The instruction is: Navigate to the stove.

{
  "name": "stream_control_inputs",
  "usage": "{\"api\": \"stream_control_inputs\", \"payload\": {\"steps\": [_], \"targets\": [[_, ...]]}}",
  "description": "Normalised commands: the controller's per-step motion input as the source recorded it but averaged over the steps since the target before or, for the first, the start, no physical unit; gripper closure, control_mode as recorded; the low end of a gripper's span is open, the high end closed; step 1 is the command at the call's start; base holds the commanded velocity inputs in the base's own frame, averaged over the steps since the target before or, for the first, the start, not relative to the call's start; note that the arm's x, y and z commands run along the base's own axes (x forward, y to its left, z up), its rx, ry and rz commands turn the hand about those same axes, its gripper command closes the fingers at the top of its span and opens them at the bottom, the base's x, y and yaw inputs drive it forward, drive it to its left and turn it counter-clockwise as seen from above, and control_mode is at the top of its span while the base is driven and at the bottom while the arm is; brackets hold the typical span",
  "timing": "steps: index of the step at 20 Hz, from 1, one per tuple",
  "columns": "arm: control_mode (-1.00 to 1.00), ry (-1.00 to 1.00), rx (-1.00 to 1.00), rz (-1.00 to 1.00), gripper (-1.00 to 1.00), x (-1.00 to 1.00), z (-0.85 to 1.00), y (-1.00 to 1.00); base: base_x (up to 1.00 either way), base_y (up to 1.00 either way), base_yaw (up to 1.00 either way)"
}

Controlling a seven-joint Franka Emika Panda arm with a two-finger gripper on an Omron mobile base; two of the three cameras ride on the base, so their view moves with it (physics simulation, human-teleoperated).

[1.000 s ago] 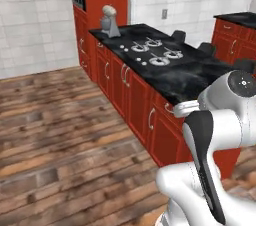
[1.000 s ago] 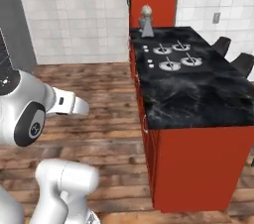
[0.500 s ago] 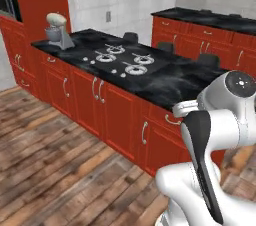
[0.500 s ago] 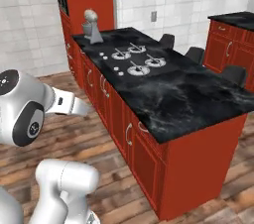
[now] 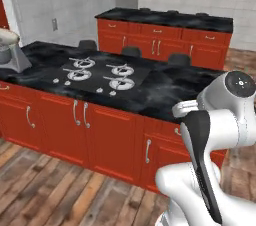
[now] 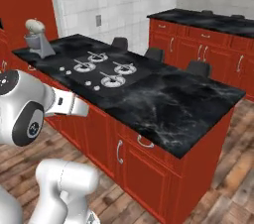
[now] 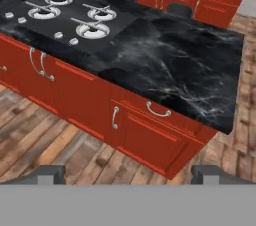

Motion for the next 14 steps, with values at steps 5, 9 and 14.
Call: {"api": "stream_control_inputs", "payload": {"steps": [5, 9, 14], "targets": [[1.00, 0.00, 0.00, 0.00, -1.00, 0.00, 0.00, 0.00, 0.58, 1.00, -0.60], [1.00, 0.00, 0.00, 0.00, -1.00, 0.00, 0.00, 0.00, 0.41, 1.00, -0.55], [1.00, 0.00, 0.00, 0.00, -1.00, 0.00, 0.00, 0.00, 0.18, 1.00, -0.49]]}}
